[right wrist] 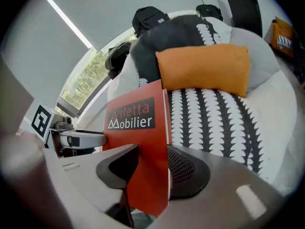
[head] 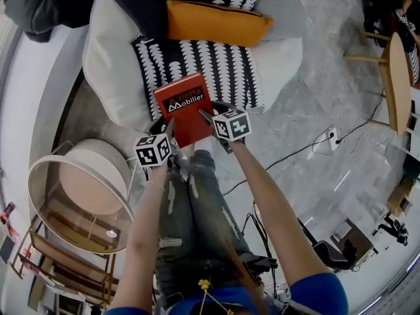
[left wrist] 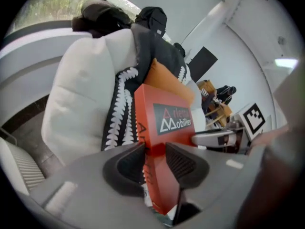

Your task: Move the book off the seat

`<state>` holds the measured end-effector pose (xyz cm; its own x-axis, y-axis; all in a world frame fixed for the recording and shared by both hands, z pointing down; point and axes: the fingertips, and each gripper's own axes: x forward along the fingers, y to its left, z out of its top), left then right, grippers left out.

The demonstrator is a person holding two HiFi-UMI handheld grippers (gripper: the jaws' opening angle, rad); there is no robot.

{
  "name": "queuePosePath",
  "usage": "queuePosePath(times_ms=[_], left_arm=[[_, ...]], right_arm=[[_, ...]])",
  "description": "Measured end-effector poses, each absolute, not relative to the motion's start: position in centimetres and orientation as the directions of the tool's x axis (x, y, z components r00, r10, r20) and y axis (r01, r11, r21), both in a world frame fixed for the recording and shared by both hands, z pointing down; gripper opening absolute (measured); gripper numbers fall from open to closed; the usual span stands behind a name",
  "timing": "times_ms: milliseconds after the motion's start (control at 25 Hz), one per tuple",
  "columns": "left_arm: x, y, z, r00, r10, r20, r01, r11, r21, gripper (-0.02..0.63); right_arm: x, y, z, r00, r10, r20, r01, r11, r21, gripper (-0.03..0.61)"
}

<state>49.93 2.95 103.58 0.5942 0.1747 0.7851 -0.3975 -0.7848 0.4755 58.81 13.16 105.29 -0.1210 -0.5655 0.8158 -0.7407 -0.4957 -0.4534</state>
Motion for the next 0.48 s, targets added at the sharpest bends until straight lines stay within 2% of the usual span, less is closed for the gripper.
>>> queuePosePath(times_ms=[480], left_arm=[[50.5,3.1,76.0,0.690,0.139,0.711,-0.342,-0.802,0.490,0.129]], right_arm=[[59.3,13.9,77.2,-0.011,-0.583,0.813,-0.758,-0.525,-0.387,0.189]])
